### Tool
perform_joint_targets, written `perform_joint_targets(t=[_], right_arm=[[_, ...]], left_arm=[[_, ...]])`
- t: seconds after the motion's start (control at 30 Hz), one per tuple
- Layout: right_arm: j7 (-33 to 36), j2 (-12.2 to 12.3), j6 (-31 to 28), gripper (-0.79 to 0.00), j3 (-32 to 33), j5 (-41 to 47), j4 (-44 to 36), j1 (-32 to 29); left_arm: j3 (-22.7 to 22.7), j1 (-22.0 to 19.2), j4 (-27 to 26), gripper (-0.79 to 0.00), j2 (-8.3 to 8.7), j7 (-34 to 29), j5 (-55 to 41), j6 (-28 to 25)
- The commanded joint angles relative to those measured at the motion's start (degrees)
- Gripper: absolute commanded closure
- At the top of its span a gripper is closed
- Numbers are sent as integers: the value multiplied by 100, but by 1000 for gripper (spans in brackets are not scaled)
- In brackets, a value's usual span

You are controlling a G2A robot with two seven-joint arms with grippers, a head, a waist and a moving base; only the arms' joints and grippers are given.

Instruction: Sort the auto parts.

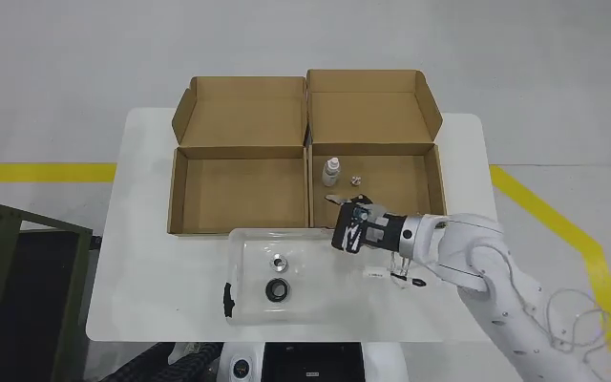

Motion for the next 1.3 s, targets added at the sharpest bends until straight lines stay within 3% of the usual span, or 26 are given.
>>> perform_joint_targets(t=[0.0, 0.67, 1.27], right_arm=[[-13, -17, -6, -357, -158, -61, -30, -3], [-390, -254, -4, -336, -1422, -863, 763, 312], [-647, -469, 119, -336, -1988, -1152, 1443, 596]], left_arm=[[0, 0, 0, -785, 0, 0, 0, 0], [0, 0, 0, -785, 0, 0, 0, 0], [0, 0, 0, -785, 0, 0, 0, 0]])
